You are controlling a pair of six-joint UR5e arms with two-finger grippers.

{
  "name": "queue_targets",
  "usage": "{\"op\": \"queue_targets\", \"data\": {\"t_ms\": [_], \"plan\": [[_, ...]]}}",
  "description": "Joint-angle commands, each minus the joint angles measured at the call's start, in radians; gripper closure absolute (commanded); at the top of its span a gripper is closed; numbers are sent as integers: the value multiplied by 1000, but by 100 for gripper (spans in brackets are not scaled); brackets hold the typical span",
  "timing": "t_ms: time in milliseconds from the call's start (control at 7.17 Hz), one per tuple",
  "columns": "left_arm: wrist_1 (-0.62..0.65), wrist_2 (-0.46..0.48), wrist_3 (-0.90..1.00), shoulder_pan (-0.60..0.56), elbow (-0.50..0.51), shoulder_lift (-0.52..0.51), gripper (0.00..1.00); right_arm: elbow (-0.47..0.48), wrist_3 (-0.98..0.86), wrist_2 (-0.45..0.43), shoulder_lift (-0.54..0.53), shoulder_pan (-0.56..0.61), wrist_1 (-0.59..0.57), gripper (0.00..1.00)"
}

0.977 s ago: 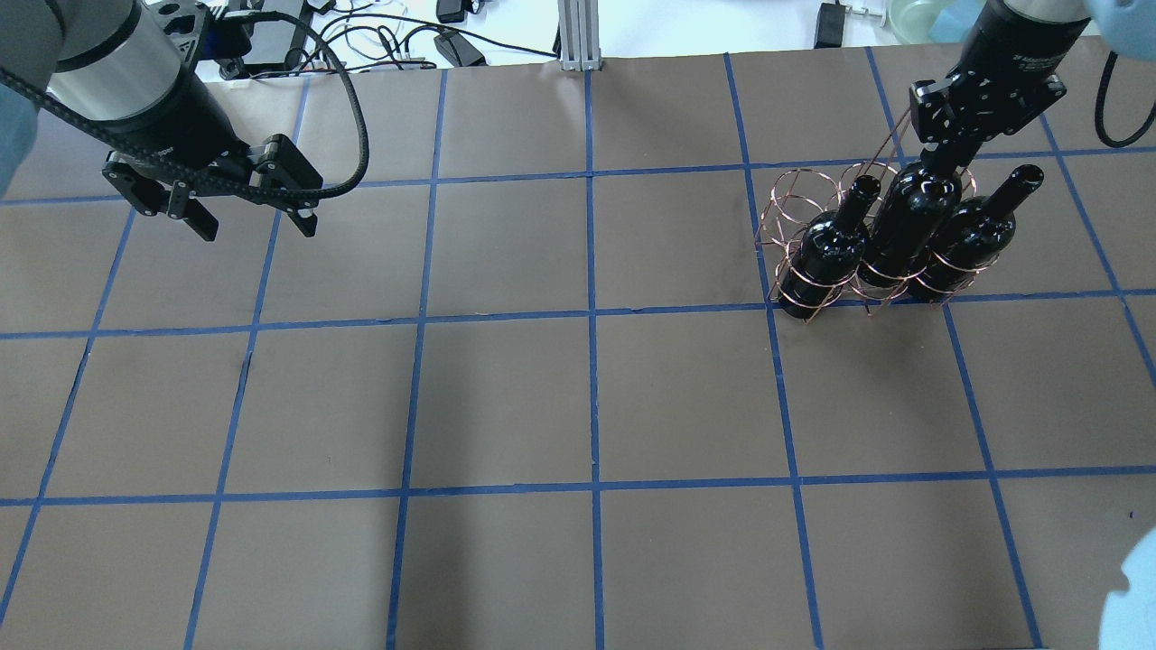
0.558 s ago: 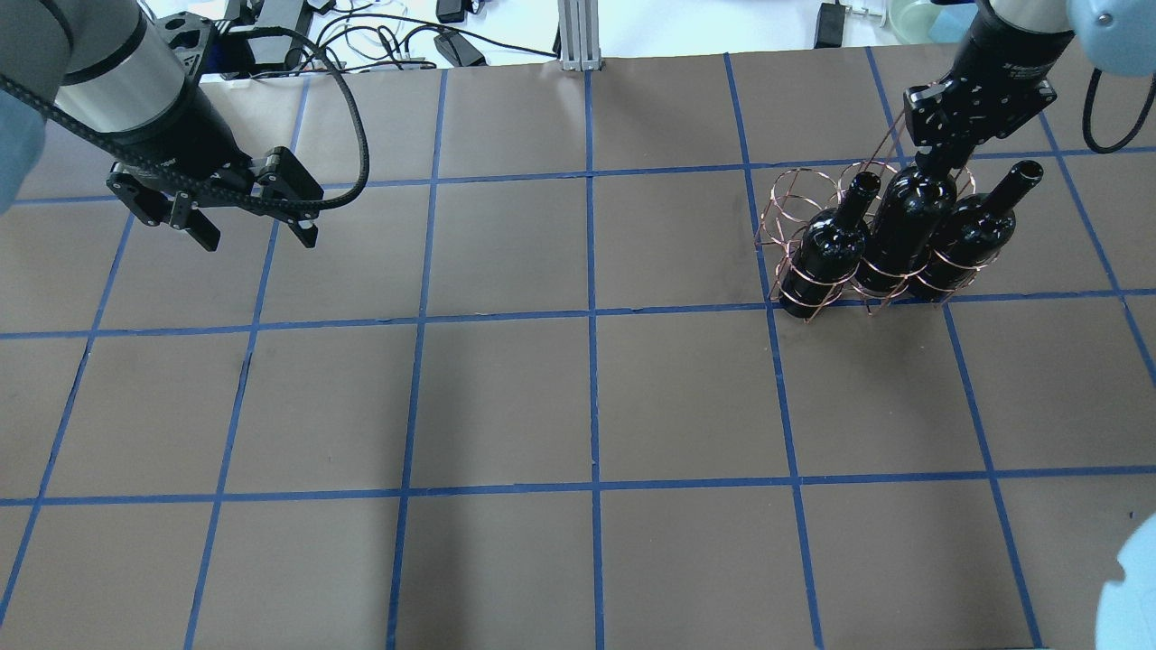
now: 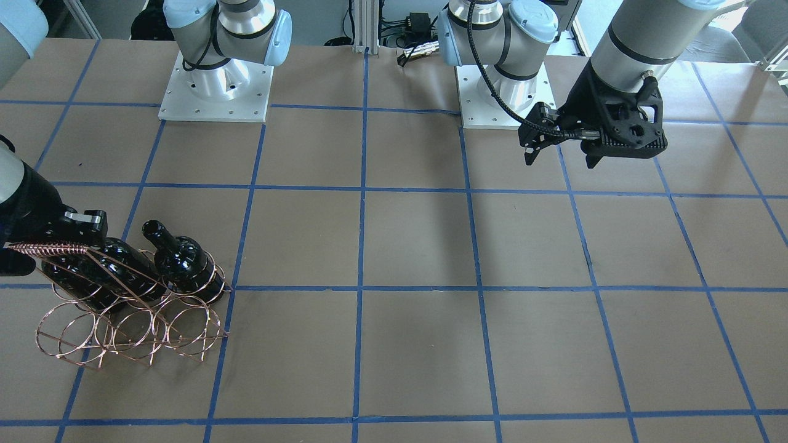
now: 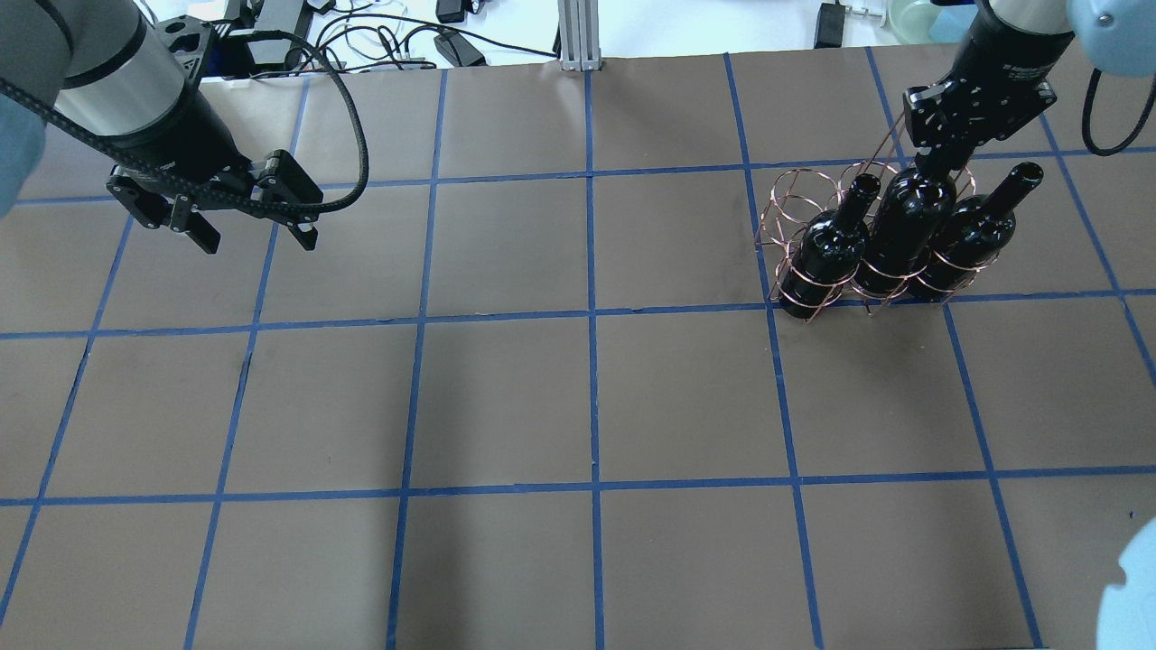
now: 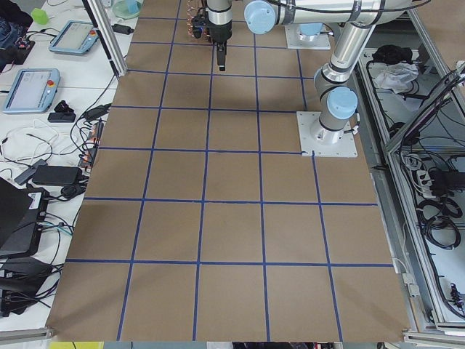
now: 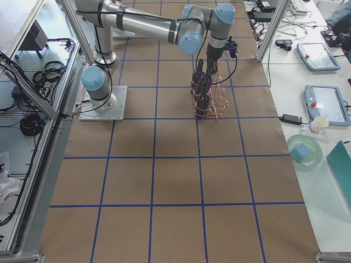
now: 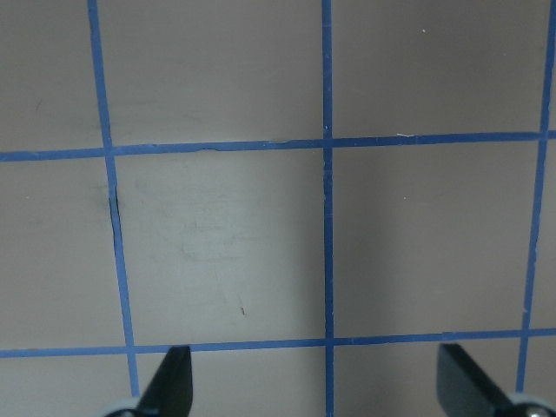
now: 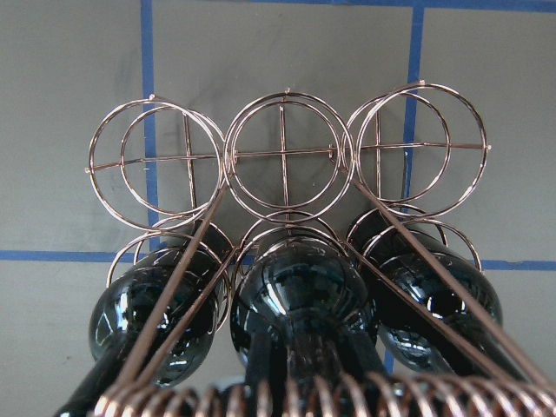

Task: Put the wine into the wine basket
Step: 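Lower the bottle into the empty rack slot beside the other bottles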

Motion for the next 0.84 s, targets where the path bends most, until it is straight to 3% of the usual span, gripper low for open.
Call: {"op": "queue_targets", "data": {"t_ms": [0, 698], "plan": [[0, -1, 3, 7, 0, -1, 0, 2, -6, 1, 6, 1, -1, 100], [4, 3, 2, 5, -11, -1, 0, 63, -15, -1, 9, 1, -38, 100]]}}
